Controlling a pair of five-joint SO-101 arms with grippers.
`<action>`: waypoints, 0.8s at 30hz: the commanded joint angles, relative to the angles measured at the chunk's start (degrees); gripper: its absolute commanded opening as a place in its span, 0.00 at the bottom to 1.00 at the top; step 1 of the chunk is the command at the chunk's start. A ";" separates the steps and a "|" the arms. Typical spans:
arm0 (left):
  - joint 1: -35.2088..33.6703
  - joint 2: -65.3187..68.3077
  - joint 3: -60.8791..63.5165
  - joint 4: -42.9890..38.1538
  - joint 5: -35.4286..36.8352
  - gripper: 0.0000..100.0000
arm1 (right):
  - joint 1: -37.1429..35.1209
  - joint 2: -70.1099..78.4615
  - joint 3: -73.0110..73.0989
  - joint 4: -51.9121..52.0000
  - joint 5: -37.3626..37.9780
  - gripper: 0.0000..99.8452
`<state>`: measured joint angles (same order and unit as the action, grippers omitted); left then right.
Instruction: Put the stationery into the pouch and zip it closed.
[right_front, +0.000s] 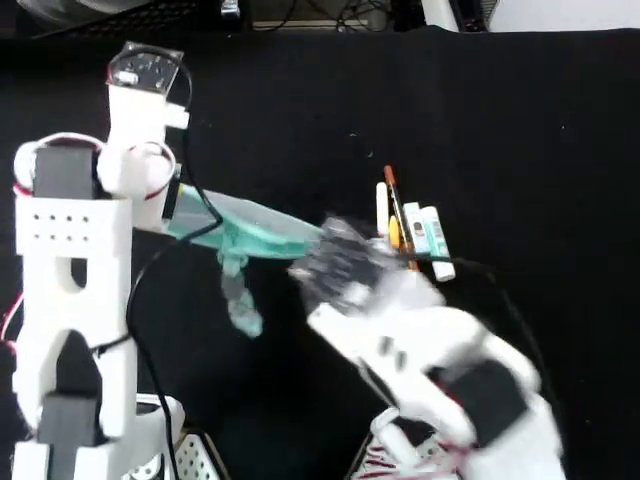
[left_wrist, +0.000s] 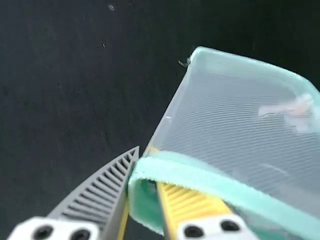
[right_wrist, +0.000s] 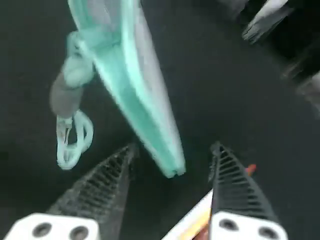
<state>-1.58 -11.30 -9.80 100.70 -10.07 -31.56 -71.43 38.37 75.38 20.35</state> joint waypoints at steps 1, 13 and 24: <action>0.40 5.98 -1.19 0.00 0.00 0.03 | 13.10 -2.33 -3.74 1.49 1.67 0.22; 0.57 7.47 -8.31 -2.55 0.09 0.03 | 19.34 5.49 18.86 -21.89 -3.52 0.22; -1.54 1.85 -12.79 0.18 4.75 0.03 | 28.66 7.52 19.82 -23.30 -4.22 0.22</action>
<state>-1.23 -6.11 -20.44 100.62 -6.20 -3.87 -64.04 58.51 52.88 16.04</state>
